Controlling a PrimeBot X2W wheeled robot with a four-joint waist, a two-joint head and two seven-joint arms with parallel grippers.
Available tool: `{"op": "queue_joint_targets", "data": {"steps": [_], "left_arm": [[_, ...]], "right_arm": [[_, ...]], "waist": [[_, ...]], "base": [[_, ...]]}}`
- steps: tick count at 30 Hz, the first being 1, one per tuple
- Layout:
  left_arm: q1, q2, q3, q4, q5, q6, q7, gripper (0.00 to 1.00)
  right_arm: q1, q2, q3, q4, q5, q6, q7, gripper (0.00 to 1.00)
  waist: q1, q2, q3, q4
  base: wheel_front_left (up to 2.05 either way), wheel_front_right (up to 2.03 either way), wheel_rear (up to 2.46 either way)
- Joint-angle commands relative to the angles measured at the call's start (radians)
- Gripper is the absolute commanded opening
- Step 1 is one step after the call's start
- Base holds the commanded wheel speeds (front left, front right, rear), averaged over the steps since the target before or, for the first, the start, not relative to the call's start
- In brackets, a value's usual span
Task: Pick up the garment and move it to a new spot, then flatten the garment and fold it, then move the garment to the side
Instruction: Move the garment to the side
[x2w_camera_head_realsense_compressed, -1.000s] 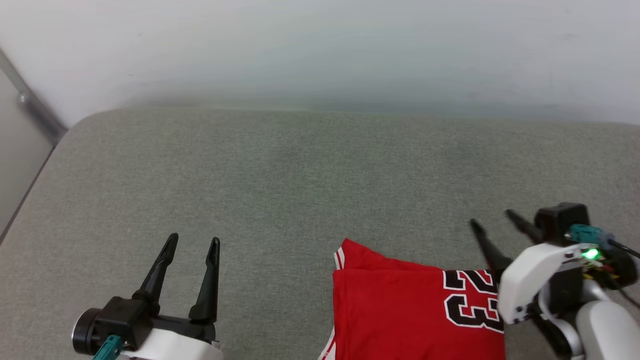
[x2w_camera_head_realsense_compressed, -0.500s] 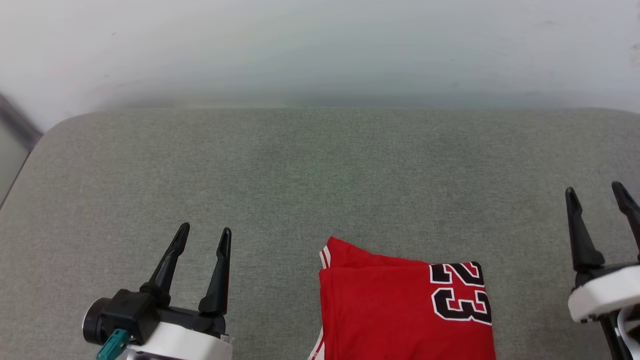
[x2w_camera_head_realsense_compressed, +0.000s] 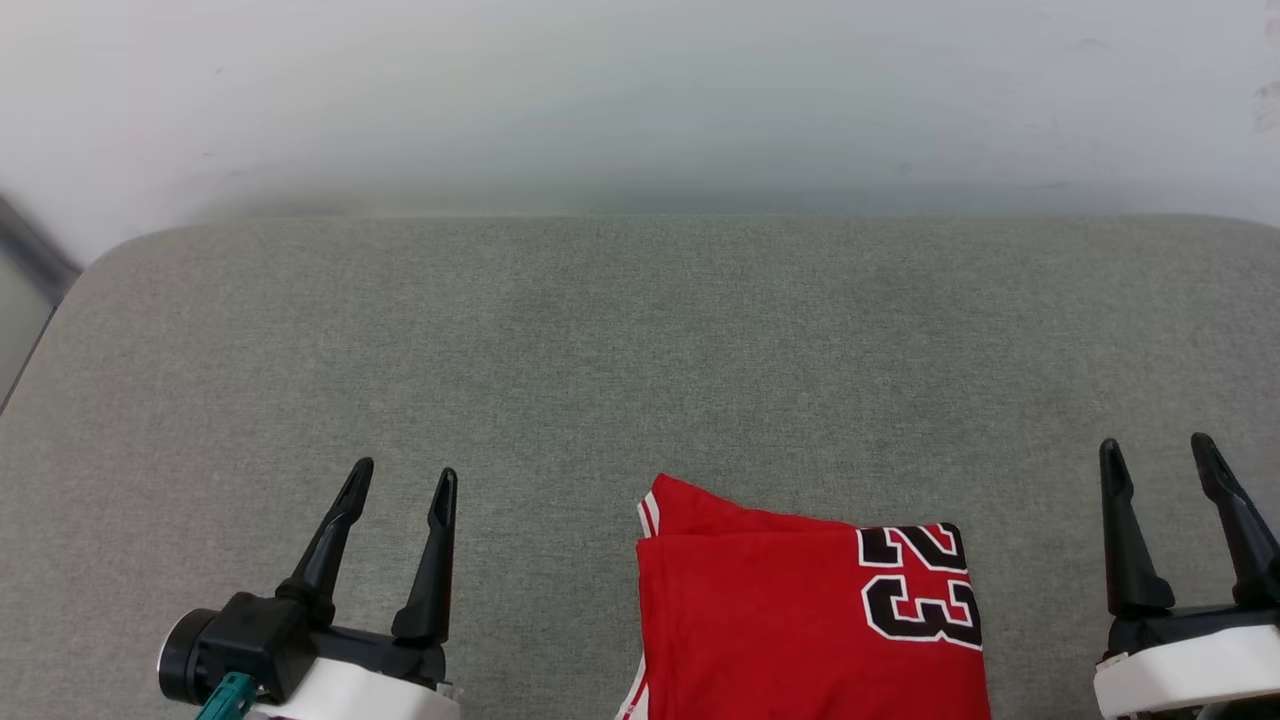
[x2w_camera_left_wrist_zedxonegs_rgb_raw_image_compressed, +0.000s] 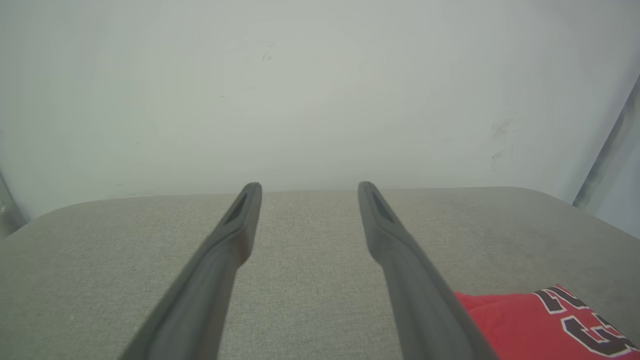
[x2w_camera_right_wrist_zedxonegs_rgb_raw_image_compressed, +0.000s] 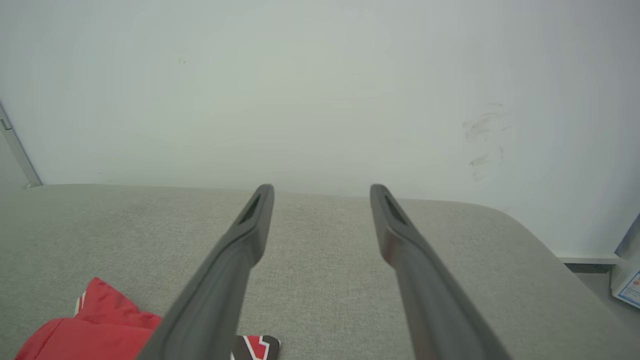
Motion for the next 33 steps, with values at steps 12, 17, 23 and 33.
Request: {"op": "queue_joint_targets", "data": {"steps": [12,17,23,33], "left_arm": [[-0.001,-0.003,-0.014,0.011,0.020,-0.002,-0.002,1.00],[-0.009,-0.008,-0.016,0.017,0.018,-0.002,-0.002,1.00],[-0.026,-0.002,-0.026,0.027,0.017,-0.002,-0.002,1.00],[-0.071,-0.001,-0.051,0.037,0.007,-0.002,-0.002,1.00]], "right_arm": [[0.023,-0.012,0.033,0.003,-0.024,0.000,0.084,1.00],[0.032,-0.056,0.083,-0.006,0.065,-0.001,0.370,1.00],[0.019,-0.085,0.122,-0.052,0.188,0.000,0.746,1.00],[-0.029,-0.022,0.068,-0.028,0.132,0.000,1.057,1.00]], "waist": [[0.0000,0.0000,-0.001,0.005],[0.0000,0.0000,0.015,0.007],[0.0000,0.0000,0.046,0.017],[0.0000,0.0000,0.120,0.084]], "base": [[0.00,0.00,0.00],[0.00,0.00,0.00],[0.00,0.00,0.00],[0.00,0.00,0.00]]}}
